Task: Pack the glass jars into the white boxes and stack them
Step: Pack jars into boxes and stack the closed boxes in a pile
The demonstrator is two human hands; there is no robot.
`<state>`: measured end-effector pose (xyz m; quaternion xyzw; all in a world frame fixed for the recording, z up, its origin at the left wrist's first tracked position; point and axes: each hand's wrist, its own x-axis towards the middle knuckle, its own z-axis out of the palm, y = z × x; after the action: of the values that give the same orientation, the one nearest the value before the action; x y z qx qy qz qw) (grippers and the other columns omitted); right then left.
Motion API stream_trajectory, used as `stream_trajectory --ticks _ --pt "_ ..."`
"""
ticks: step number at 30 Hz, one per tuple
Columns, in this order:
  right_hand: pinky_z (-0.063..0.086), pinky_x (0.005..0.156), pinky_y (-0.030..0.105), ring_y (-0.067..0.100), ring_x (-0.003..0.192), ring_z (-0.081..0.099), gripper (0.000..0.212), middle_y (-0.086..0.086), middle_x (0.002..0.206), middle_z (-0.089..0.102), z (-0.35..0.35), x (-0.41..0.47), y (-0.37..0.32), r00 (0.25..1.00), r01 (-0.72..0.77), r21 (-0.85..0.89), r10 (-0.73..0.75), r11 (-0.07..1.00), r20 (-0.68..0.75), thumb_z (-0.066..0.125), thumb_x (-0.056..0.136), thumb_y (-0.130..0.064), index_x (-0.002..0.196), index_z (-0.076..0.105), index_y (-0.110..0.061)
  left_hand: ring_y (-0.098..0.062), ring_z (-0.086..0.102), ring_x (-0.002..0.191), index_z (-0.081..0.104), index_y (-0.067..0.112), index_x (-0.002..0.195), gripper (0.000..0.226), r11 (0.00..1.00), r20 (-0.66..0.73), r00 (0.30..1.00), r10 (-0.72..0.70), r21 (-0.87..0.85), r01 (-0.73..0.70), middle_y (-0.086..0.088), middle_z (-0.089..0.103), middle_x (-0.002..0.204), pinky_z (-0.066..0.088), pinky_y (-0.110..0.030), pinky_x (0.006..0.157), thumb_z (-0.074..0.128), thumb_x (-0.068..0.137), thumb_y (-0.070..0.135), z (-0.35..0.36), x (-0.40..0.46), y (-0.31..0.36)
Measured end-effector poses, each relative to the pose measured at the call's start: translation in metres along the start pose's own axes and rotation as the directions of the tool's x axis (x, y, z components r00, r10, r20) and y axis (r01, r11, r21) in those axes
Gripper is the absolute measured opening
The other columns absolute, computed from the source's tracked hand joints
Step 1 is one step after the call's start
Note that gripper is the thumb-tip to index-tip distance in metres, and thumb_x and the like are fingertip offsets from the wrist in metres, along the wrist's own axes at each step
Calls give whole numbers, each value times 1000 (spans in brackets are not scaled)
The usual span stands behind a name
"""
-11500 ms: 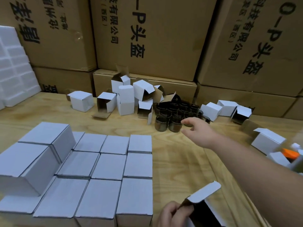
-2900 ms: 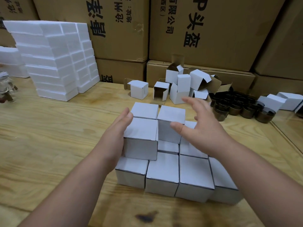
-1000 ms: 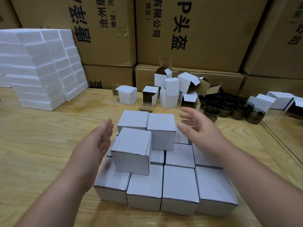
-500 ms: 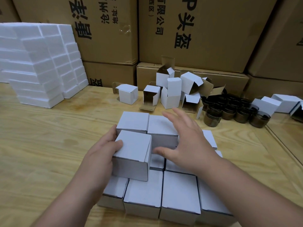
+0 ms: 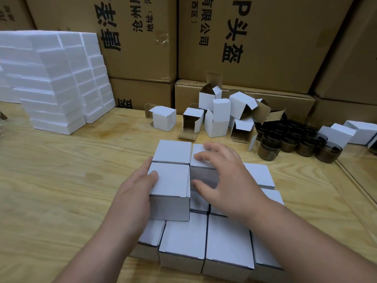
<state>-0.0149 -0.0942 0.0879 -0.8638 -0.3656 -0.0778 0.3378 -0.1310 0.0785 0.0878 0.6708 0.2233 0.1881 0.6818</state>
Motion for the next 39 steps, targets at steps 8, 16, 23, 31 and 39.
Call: stream_trajectory --ticks 8,16,23,31,39 --pt "33 118 41 1 143 26 45 -17 149 39 -4 1 2 1000 14 20 -14 1000 24 76 87 -39 128 61 -34 9 66 105 60 73 115 32 996 76 996 -45 74 40 42 65 115 54 -31 82 54 98 47 -13 5 1" --pt "40 105 22 -9 132 40 37 -36 132 47 -25 12 7 994 21 199 0 980 -106 57 85 -58 118 61 -42 3 56 130 66 43 129 40 998 162 986 46 -53 -38 21 65 135 35 -39 117 55 94 58 -35 29 5" --pt "46 69 27 9 94 63 20 -15 107 63 -55 86 75 900 -333 195 373 922 -227 60 94 -43 111 64 -33 23 40 126 45 75 128 40 846 275 942 194 439 -302 52 46 130 38 -27 107 55 91 66 -9 51 46" --pt "31 48 27 20 56 47 28 -1 47 51 -65 142 168 715 -692 -279 685 666 -138 64 89 -28 70 52 -10 -3 -17 154 -2 57 156 72 200 569 822 27 803 -562 24 -3 167 -14 -38 126 12 88 79 51 52 49" --pt "57 58 32 32 63 67 11 14 69 68 -61 142 171 644 -761 -182 759 623 -95 53 83 -2 73 58 -3 12 1 142 12 55 154 85 183 577 816 43 798 -574 41 14 142 -7 -31 126 -3 75 82 49 52 50"
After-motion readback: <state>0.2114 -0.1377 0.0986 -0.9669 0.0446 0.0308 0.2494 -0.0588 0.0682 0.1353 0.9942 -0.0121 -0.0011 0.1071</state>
